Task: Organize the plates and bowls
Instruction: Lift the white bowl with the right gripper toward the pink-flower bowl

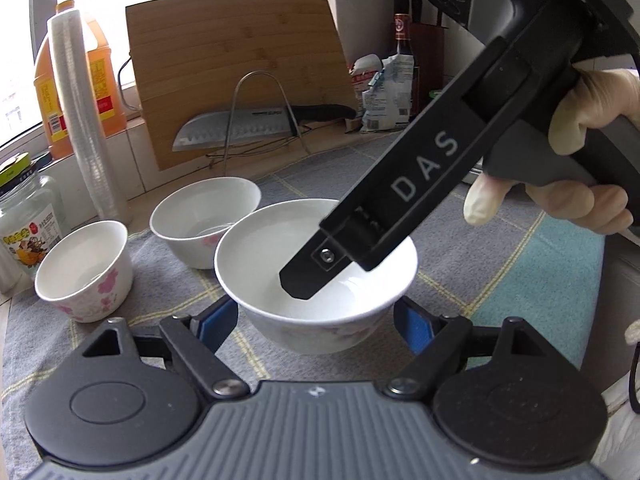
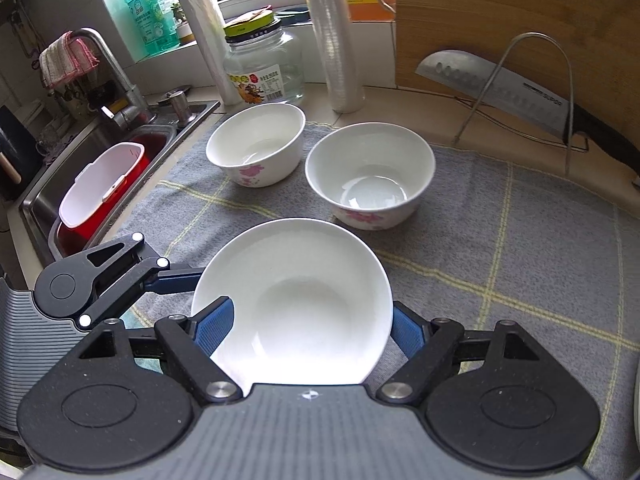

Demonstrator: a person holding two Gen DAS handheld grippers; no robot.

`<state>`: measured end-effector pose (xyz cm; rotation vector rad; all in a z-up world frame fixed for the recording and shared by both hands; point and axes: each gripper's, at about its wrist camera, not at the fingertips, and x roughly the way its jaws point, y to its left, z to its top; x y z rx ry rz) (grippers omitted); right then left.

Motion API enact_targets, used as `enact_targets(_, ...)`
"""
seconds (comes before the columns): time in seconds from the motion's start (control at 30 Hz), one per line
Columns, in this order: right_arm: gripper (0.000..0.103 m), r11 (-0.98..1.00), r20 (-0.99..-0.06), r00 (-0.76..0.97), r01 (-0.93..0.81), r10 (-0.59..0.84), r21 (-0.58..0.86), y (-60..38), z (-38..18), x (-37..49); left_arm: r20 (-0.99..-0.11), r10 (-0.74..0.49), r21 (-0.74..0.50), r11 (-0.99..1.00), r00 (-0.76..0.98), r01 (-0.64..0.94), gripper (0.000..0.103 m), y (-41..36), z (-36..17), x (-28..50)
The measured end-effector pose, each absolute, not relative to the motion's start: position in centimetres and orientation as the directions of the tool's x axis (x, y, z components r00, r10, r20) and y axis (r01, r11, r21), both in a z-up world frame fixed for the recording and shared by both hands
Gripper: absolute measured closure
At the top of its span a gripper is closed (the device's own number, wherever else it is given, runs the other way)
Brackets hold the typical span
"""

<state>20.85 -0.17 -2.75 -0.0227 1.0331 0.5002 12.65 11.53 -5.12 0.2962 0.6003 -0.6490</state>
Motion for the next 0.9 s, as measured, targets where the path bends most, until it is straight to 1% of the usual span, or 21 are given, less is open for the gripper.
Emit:
enact_targets(0.37,0.016,0.941,-0.835,0.465,-0.293,0.295,0.169,-6.1,-2.7,19.7,-0.602,-0.564,0.051,0.68,0.566,0.732,0.019,6.4,-5.8,14.0)
enact_targets(0.9,0.016,0.955,-0.852,0.454,-0.251,0.261,0.159,-8.5,-4.3,20.3,-0.629,-0.582,0.015,0.654,0.515,0.756,0.018,3.8,-7.7,15.3)
